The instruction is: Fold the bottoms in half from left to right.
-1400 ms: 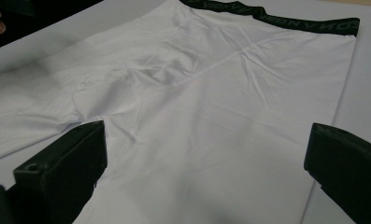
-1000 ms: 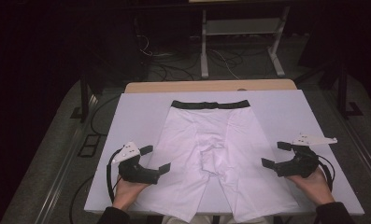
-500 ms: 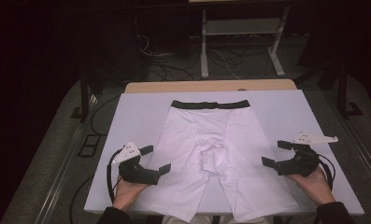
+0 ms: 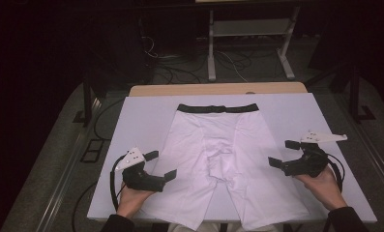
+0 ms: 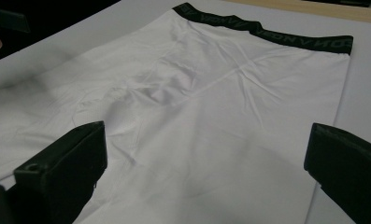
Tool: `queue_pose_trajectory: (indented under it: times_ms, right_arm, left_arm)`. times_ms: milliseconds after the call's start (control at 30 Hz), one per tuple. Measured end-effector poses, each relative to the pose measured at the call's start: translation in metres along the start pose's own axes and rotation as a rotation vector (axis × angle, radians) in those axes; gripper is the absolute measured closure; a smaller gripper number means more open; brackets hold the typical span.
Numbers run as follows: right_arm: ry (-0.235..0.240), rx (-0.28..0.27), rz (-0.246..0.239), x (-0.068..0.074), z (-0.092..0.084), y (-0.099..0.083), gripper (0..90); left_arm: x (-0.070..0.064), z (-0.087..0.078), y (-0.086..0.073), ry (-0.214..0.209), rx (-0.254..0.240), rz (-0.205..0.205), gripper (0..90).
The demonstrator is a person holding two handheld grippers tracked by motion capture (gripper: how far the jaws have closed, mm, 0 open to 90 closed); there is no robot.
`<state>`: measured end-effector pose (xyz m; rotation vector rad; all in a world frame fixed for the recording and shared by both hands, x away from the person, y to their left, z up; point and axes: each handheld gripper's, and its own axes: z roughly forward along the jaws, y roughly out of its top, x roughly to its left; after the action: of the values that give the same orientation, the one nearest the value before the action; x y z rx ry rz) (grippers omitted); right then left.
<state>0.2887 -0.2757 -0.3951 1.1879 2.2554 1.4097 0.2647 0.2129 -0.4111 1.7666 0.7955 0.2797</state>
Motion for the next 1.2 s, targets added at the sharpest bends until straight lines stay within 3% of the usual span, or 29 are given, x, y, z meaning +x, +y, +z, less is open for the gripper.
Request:
queue_pose_trajectory:
  times_ms: [1200]
  right_arm:
    - [0.038, 0.020, -0.059, 0.004, 0.031, 0.059, 0.0]
  left_arm:
    - [0.000, -0.001, 0.000, -0.004, -0.010, -0.004, 0.0]
